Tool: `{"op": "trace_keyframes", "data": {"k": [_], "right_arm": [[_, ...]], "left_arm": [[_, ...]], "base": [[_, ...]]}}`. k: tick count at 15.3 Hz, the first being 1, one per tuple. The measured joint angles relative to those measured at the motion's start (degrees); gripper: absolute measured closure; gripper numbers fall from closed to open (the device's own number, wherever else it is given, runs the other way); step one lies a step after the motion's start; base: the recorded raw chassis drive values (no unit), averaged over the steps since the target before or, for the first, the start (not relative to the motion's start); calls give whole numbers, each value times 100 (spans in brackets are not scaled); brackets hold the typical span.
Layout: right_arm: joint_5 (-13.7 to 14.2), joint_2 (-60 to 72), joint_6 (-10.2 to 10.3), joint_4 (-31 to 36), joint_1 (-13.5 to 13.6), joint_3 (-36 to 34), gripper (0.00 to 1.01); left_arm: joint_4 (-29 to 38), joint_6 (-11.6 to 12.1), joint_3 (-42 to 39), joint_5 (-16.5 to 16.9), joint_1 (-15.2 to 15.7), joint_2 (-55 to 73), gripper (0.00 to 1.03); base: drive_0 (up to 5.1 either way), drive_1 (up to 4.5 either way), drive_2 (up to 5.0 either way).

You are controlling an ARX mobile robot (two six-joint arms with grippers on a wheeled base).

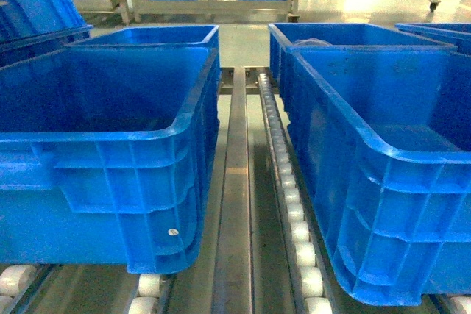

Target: Sort blue parts and orange caps into right shelf containers

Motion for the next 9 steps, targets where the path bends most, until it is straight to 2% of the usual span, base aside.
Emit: {"op": "trace_keyframes", "data": {"k": [9], "right_arm": [[0, 0, 0, -2, 0, 0, 58]], "left_arm": [[0, 0, 0, -2, 0, 0, 62]], "base": [[0, 0, 0]]}}
